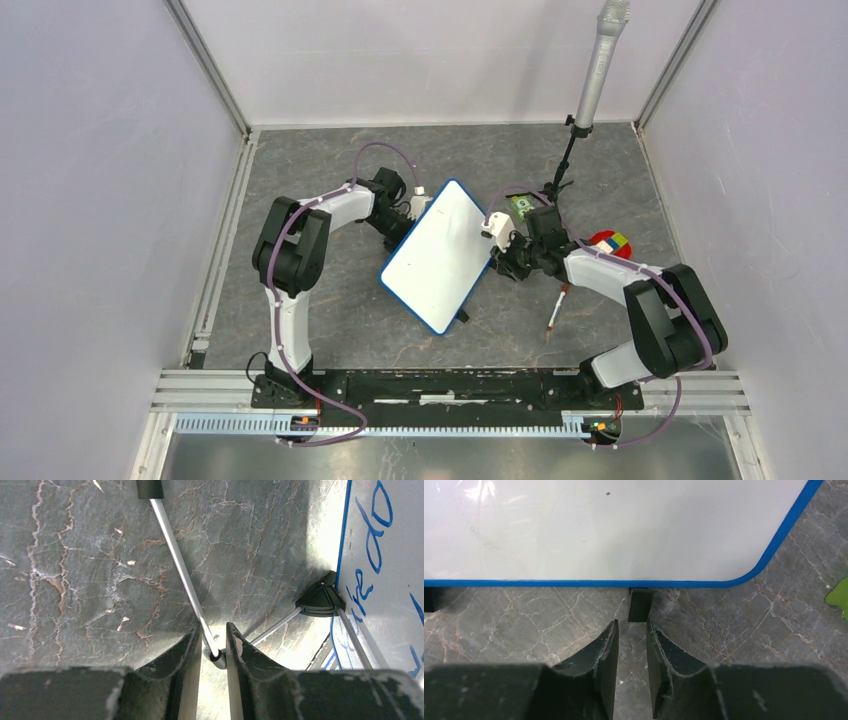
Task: Write a sentence on the whiteboard
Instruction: Move the whiteboard to the center of the board.
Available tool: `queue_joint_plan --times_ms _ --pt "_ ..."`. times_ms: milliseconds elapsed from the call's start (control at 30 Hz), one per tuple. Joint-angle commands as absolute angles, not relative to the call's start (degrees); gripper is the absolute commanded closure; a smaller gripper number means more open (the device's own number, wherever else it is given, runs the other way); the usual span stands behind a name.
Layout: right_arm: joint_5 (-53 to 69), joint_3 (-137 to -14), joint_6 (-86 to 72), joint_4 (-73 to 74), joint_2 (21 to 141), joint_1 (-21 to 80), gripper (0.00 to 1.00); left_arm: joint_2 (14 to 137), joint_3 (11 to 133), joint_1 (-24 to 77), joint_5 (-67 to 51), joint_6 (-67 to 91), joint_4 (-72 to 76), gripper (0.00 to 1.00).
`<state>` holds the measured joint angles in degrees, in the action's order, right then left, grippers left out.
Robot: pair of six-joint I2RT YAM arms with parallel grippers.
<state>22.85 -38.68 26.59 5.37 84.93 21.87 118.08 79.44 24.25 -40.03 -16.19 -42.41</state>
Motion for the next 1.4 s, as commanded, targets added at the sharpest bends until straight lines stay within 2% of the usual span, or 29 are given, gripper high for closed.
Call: queue_joint_plan --times_ms 0,67,133,433,500,567,700,867,1367 --pt "23.00 -38.15 26.83 6.21 81.98 22.15 0.64 117.31 78.40 24.87 -37.60 -18.85 -43.59 0.68" --pt "20.98 -39.37 27.92 5.89 82.27 22.19 0.55 117.42 78.56 24.87 -37.53 -18.75 -43.55 0.66" --pt "19.03 -40.96 28.77 5.64 83.70 22.15 0.53 117.53 78.75 24.88 -37.53 -18.68 -43.59 0.64" --pt "21.80 -46.90 28.74 6.34 90.34 22.74 0.52 117.94 80.03 24.88 -37.98 -17.77 -43.59 0.60" --pt "21.91 -46.90 28.65 6.43 90.90 22.93 0.56 117.95 80.19 24.88 -37.91 -17.67 -43.59 0.58" --pt "21.86 -46.36 28.58 6.61 91.14 23.10 0.64 118.09 80.25 24.83 -37.80 -17.30 -43.59 0.58" --pt "21.87 -43.82 28.12 7.27 90.04 23.12 0.75 117.74 79.75 24.79 -37.98 -15.90 -42.36 0.58" --pt "21.82 -39.36 25.95 7.59 86.27 23.54 1.00 116.84 79.32 24.80 -39.01 -14.97 -41.82 0.57" --pt "13.09 -28.62 8.84 8.02 76.55 26.44 1.00 114.07 75.29 24.83 -40.96 -13.70 -40.30 0.55"
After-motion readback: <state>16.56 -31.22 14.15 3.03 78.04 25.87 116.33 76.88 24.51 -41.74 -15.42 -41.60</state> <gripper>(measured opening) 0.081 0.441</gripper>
